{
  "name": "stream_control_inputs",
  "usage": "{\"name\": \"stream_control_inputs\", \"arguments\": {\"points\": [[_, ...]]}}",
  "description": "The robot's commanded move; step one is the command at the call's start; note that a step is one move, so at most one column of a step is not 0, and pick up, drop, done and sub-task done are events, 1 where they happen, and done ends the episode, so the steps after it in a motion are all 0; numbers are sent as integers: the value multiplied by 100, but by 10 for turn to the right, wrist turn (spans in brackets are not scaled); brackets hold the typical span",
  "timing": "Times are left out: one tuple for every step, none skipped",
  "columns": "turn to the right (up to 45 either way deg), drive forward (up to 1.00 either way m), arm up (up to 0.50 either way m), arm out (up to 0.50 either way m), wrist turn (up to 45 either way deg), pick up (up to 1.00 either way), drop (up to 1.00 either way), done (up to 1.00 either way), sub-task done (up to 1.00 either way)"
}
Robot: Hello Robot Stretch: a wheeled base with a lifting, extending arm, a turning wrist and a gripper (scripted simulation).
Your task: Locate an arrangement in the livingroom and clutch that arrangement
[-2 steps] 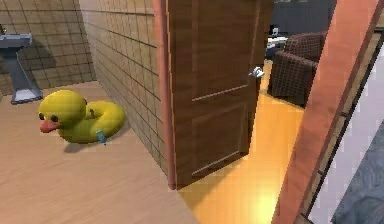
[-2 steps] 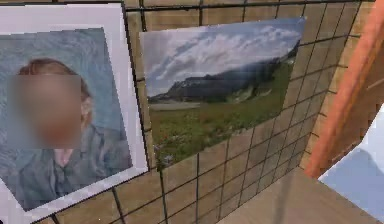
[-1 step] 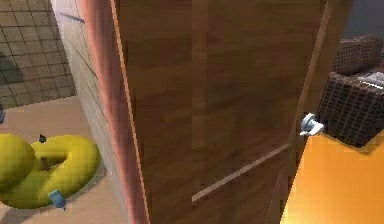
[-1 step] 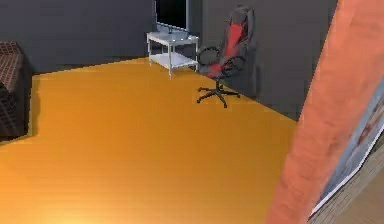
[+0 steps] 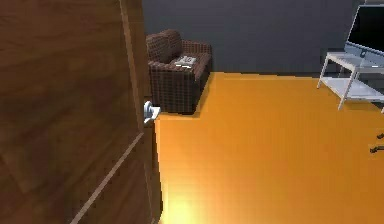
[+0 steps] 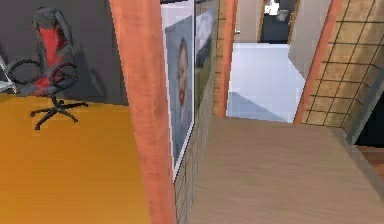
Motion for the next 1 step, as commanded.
{"name": "stream_control_inputs", "arguments": {"points": [[90, 0, 0, 0, 0, 0, 0, 0, 0]]}}
